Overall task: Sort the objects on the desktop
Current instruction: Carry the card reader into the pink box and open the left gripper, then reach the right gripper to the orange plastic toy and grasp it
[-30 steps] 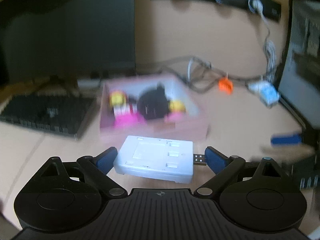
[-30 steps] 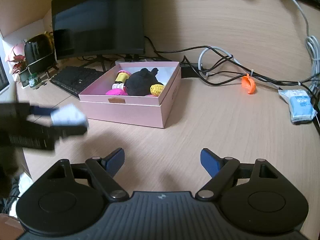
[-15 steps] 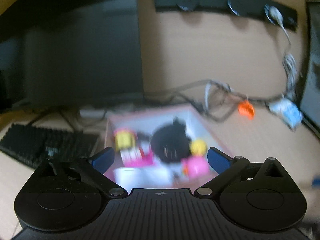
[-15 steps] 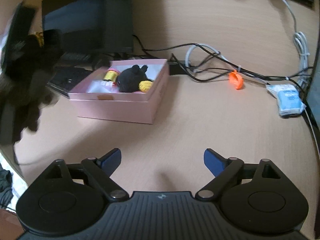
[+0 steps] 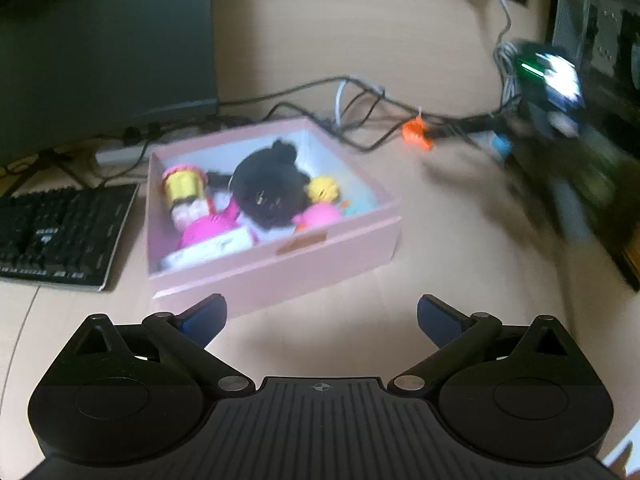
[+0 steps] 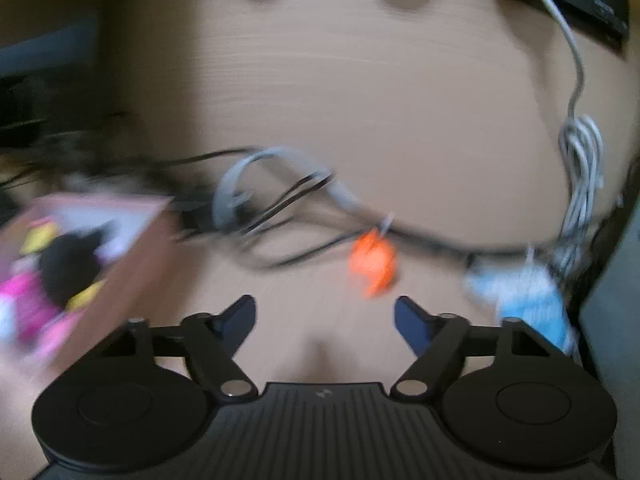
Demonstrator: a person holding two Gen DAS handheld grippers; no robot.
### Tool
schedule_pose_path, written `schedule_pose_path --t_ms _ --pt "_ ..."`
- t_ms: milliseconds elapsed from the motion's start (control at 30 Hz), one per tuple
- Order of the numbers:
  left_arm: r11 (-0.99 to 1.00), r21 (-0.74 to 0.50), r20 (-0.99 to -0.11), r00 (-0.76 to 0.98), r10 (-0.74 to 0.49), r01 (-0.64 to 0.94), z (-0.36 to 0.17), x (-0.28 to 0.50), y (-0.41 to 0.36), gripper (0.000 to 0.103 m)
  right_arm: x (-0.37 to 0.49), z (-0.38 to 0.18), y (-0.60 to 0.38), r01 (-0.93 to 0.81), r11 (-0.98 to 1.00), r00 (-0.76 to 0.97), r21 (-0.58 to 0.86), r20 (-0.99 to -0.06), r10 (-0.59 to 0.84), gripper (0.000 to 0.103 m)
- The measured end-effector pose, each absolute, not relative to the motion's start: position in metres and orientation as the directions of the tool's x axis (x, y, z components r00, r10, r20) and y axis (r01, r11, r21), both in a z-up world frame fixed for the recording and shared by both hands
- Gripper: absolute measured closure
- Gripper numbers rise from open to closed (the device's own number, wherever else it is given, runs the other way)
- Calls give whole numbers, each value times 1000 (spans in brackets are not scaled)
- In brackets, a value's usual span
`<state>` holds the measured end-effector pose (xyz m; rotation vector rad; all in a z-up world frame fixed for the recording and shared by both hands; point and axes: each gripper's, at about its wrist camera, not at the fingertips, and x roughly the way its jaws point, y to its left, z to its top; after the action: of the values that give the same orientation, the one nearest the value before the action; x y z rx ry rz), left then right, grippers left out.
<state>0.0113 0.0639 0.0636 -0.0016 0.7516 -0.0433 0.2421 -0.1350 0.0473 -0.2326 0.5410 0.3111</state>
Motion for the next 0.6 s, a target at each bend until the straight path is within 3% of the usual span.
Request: schedule_pose_path --t_ms 67,167,233,267,333,500,600 --pt "998 -41 -704 708 -59 43 60 6 72 0 280 38 -128 -283 944 822 -170 -549 148 51" --pt "997 -64 -711 698 -79 47 57 -2 82 0 316 24 -120 -258 941 809 -217 -581 88 62" --pt "997 -69 -717 693 -80 44 54 -3 87 0 325 18 -117 -258 933 798 -251 -600 59 88" --pt "996 -72 -719 690 -81 42 53 -4 88 0 323 18 -119 -250 937 796 -245 -603 55 94" --pt "996 -78 -723 685 -83 39 50 -5 90 0 313 25 -126 -254 946 789 -200 -608 83 99" --pt "994 -91 -734 671 -106 58 43 -2 78 0 235 52 -146 -332 933 784 -140 -591 191 99" --pt "992 -91 -735 666 -129 92 39 -2 64 0 176 60 -153 -438 896 721 -79 -626 298 99"
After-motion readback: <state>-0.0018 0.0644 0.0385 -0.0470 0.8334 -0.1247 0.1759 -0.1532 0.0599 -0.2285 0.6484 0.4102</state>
